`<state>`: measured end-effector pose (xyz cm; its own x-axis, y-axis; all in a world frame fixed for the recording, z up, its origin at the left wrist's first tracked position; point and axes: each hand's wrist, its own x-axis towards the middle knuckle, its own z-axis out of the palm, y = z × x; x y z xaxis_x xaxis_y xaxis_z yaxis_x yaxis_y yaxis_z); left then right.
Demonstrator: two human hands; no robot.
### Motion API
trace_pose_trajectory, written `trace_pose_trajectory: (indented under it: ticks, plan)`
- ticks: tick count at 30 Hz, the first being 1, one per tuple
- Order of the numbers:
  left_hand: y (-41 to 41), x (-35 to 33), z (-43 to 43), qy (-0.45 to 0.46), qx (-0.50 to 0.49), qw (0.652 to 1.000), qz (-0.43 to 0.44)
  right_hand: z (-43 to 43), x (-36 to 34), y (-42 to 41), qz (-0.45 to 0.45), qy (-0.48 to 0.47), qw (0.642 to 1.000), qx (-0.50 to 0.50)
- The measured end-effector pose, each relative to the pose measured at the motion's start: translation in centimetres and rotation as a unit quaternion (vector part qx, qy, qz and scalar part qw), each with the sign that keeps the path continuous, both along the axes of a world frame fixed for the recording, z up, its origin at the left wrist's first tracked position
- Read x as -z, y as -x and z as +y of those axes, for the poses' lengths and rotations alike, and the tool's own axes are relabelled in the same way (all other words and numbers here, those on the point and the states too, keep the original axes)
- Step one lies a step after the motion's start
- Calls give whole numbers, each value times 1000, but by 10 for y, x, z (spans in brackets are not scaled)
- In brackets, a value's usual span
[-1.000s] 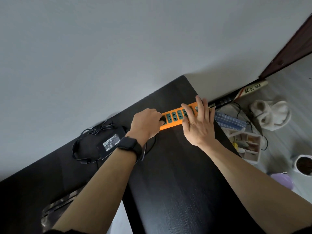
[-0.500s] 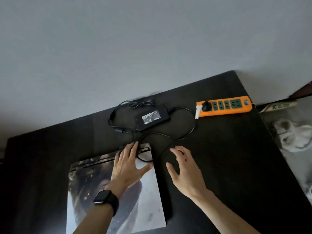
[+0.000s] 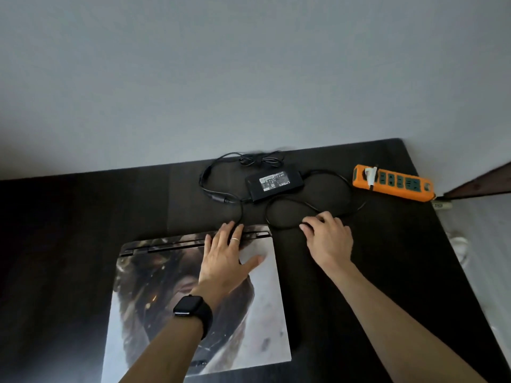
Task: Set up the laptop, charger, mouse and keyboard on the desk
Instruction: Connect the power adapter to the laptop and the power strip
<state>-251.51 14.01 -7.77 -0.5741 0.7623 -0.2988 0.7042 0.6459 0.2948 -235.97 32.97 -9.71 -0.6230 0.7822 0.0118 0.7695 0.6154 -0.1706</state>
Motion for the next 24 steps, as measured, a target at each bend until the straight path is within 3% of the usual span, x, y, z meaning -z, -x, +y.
trace_pose_trajectory:
  ticks: [2,5,8,11,16,20,22,24]
  plan:
    - [0,1,2,0,-4,1000,1,1,-6,13,-12,21,999,29]
    - [1,1,4,7,-9,1000,3,-7,-6,39,27,82,996,-14]
    - [4,2,7,-1,-21,1000,13,-24,-5,51,123,208,968,-71]
    - [3,2,12,-45,-42,998,8,-42,-10,38,144,275,947,-79]
    - [3,-7,51,-89,41,995,36,-42,-24,-21,221,224,948,44]
    - [-2,-9,101,-13,109,992,58,4,-40,-62,274,157,936,154]
    - [2,-7,122,45,116,989,84,34,-36,-73,259,130,938,192]
    - [11,-3,137,89,100,987,94,61,-26,-77,171,136,953,211]
